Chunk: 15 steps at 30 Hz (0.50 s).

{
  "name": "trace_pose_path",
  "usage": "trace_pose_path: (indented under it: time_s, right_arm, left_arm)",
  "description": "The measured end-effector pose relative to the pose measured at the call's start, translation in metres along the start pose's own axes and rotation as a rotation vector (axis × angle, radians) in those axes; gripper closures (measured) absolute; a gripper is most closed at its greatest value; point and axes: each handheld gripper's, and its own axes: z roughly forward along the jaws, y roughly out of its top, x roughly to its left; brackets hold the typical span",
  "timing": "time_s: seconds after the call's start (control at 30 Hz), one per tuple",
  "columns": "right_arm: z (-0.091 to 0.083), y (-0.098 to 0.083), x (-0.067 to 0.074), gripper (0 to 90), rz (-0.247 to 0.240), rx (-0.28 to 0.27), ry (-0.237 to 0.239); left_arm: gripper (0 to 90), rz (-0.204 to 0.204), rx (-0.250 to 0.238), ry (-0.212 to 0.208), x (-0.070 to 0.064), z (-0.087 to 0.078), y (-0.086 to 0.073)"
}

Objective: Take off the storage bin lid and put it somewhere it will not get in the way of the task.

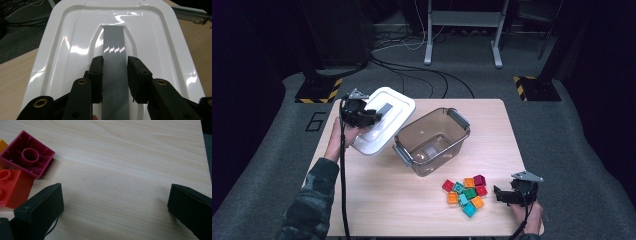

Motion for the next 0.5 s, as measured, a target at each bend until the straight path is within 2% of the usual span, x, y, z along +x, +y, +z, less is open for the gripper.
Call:
trace_pose_path:
  time_s: [0.5]
  right_arm:
    - [0.0,0.0,0.0,0.0,0.002,-0.001,-0.001]
  left_arm:
    - [66.4,-0.093,0.015,0.079,0.029,-0.003,-0.028]
